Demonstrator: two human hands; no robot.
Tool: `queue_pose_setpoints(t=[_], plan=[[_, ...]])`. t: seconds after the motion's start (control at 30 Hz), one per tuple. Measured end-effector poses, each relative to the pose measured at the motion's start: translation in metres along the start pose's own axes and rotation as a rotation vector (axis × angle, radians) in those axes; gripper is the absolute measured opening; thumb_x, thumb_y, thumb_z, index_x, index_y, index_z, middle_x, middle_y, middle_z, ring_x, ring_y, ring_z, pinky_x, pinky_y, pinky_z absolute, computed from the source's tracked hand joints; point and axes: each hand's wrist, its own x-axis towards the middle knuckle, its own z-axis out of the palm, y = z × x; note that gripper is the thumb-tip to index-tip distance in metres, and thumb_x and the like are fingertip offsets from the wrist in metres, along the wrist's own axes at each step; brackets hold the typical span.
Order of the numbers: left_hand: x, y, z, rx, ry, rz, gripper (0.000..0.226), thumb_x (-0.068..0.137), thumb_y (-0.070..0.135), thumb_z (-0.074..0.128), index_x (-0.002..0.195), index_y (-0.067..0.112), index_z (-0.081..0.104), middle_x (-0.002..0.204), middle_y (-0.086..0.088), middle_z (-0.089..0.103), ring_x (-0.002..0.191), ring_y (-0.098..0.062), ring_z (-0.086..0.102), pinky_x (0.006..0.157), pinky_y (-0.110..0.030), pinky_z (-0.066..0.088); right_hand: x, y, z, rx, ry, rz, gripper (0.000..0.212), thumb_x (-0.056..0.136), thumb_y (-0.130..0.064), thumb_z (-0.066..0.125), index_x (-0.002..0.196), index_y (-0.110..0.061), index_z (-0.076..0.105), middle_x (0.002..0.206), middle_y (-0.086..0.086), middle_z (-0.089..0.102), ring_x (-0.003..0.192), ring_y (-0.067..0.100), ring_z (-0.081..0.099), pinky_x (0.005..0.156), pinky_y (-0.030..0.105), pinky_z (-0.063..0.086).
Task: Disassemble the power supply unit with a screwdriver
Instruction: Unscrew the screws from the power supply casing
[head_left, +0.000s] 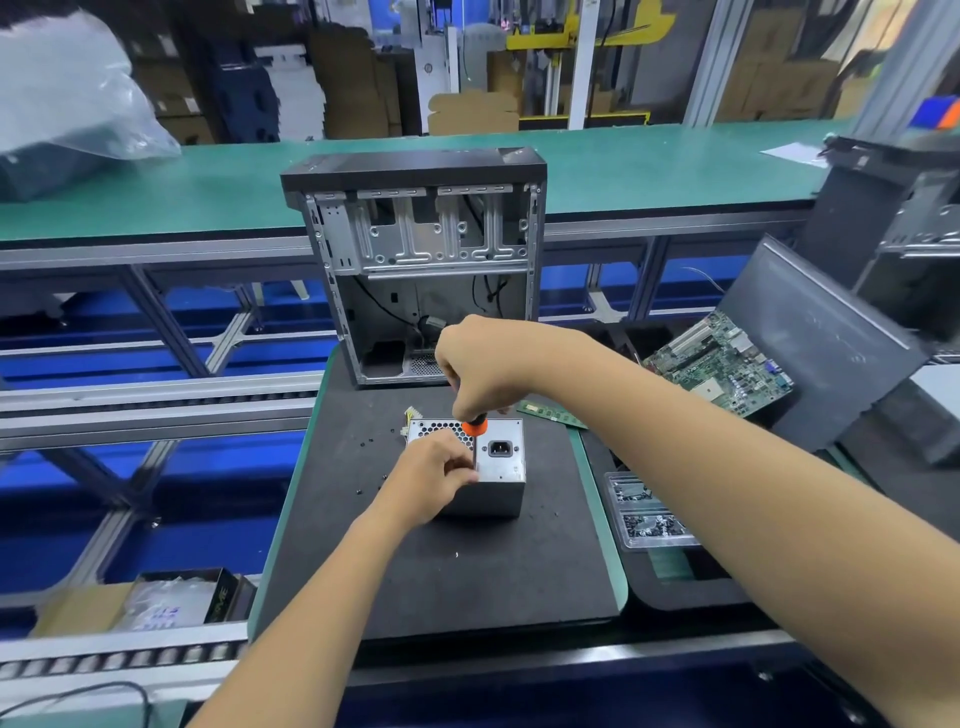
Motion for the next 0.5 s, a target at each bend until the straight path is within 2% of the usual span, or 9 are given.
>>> queue_pose_setpoints(t=[0.07, 0.13, 0.2, 0.3, 0.5], plan=[[0.0001, -0.0005, -0.0003, 0.005, -0.021, 0.012, 0.011, 0.079, 0.012, 0.072, 0.070, 0.015, 0.067, 0.079, 0.005, 0.060, 0.073, -0.006, 0.054, 0.068, -0.019, 0.042, 0.0003, -0.0015, -0.0010, 0.000, 0.010, 0.041, 0.014, 0.078, -0.015, 0.059, 0.068, -0.007, 0.053, 0.034, -0.002, 0.056, 0.044, 0.017, 0.066, 0.048, 0.023, 0.048], [0.0004, -0.0016, 0.0001, 0.009, -0.030, 0.020, 0.012, 0.080, 0.011, 0.070, 0.070, 0.017, 0.066, 0.080, 0.006, 0.059, 0.075, -0.005, 0.054, 0.069, -0.020, 0.043, 0.0008, -0.0032, -0.0009, -0.008, 0.024, 0.076, 0.017, 0.080, -0.015, 0.055, 0.066, -0.009, 0.050, 0.027, -0.007, 0.047, 0.035, 0.016, 0.060, 0.045, 0.020, 0.042], [0.0012, -0.0022, 0.0004, 0.015, -0.033, 0.014, 0.012, 0.080, 0.011, 0.070, 0.070, 0.017, 0.066, 0.080, 0.008, 0.059, 0.075, -0.006, 0.055, 0.069, -0.020, 0.044, 0.0019, -0.0047, -0.0003, -0.009, 0.053, 0.084, 0.017, 0.080, -0.015, 0.054, 0.066, -0.009, 0.049, 0.024, -0.009, 0.043, 0.031, 0.017, 0.058, 0.045, 0.021, 0.043], [0.0025, -0.0031, 0.0006, -0.010, -0.022, 0.005, 0.011, 0.078, 0.011, 0.071, 0.071, 0.018, 0.065, 0.078, 0.010, 0.057, 0.067, -0.005, 0.052, 0.062, -0.012, 0.038, 0.0047, -0.0050, 0.0004, -0.015, 0.067, 0.072, 0.016, 0.079, -0.014, 0.055, 0.065, -0.009, 0.049, 0.022, -0.008, 0.041, 0.032, 0.019, 0.057, 0.043, 0.020, 0.042], [0.0027, -0.0049, 0.0000, 0.014, -0.032, 0.020, 0.015, 0.079, 0.018, 0.070, 0.069, 0.019, 0.060, 0.077, 0.010, 0.056, 0.065, -0.007, 0.050, 0.059, -0.014, 0.040, 0.0028, -0.0056, -0.0023, -0.070, 0.092, 0.076, 0.019, 0.078, -0.016, 0.053, 0.060, -0.012, 0.047, 0.018, -0.008, 0.033, 0.031, 0.017, 0.051, 0.042, 0.018, 0.040]])
